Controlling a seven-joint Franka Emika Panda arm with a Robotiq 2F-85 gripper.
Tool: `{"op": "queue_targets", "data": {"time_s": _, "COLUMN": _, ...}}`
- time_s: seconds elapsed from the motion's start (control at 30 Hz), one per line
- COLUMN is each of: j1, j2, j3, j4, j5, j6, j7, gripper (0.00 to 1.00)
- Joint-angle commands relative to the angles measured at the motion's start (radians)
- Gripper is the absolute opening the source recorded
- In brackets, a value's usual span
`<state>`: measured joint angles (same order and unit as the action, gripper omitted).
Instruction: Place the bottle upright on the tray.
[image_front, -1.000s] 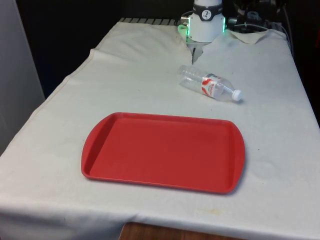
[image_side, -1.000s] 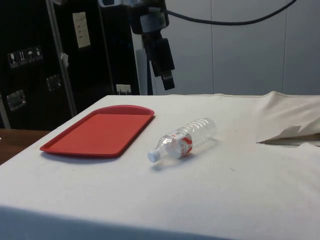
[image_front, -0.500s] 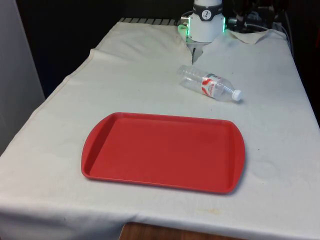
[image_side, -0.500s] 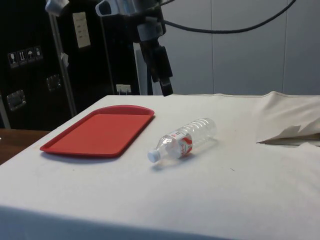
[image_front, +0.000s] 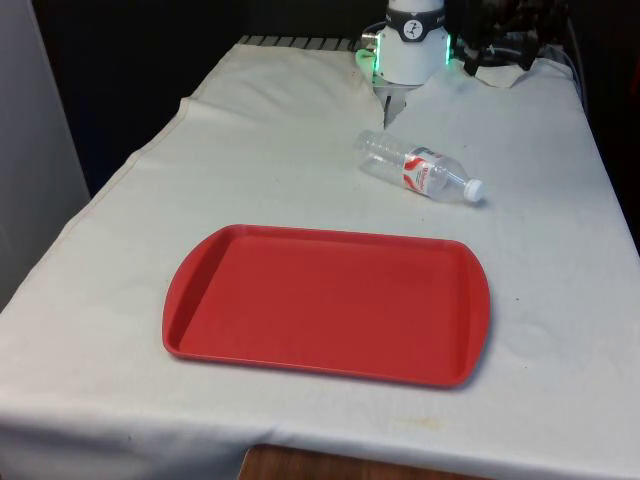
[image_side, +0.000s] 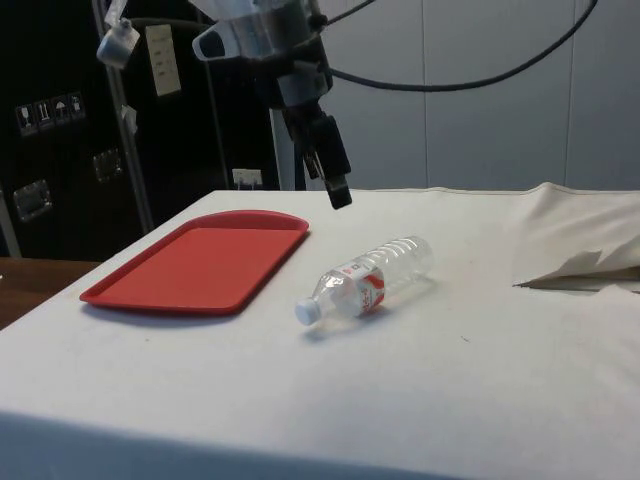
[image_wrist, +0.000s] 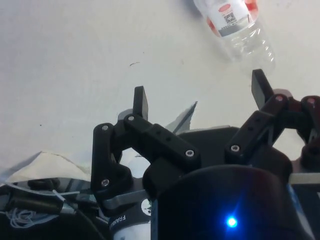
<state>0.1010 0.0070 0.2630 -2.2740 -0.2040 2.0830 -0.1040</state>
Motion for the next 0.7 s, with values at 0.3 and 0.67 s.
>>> {"op": "queue_targets", "data": {"time_s": 0.3, "j1": -0.002, "j2": 0.061, "j3": -0.004, "j4": 0.024, "j5": -0.050, "j6": -0.002, "j7": 0.001, "gripper": 1.00}}
{"op": "queue_targets", "data": {"time_s": 0.67, "j1": -0.001, "j2": 0.113, "j3": -0.009, "j4": 0.042, "j5": -0.085, "j6": -0.006, "j7": 0.000, "gripper": 1.00}}
